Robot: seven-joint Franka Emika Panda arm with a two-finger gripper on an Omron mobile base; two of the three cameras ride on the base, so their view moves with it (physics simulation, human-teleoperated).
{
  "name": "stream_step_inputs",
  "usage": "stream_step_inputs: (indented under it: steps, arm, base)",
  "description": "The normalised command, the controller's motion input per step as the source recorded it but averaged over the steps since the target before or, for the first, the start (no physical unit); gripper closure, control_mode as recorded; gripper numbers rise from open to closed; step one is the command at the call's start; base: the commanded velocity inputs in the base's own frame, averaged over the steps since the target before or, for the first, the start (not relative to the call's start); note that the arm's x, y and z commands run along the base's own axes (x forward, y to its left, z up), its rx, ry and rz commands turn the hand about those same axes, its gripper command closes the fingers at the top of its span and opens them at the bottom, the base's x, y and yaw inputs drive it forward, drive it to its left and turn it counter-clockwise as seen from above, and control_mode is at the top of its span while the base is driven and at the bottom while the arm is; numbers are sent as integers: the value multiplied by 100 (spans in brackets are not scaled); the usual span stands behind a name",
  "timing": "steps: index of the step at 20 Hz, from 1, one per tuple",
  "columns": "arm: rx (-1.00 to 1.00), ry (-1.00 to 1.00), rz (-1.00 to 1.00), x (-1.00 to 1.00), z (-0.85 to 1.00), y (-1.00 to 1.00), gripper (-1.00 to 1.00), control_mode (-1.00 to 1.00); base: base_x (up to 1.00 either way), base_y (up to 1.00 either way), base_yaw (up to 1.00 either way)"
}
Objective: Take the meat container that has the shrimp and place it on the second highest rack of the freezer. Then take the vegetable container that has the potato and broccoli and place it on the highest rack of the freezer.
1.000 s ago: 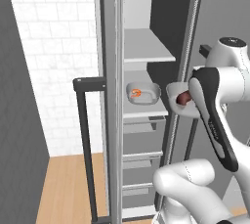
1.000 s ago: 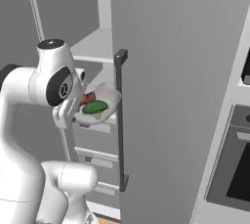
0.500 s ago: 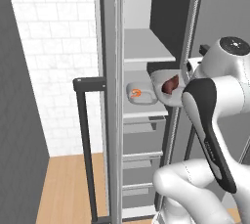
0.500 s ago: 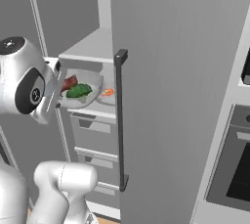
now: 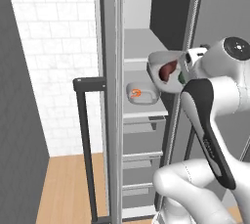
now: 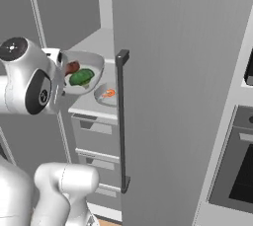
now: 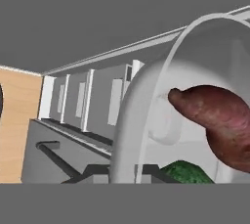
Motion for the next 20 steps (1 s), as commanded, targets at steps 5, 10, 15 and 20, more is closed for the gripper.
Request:
stream_step_inputs:
  steps: [5,10,15,20]
  arm:
    - [-2,-28,12,-2,5,1,100,-100]
    - [0,-7,-2,40,7,17,100,-100]
    - [0,0,-11,80,11,18,100,-100]
    - [0,4,-2,83,16,1,100,-100]
  base:
    - [0,0,0]
    - [0,0,0]
    - [0,0,0]
    - [0,0,0]
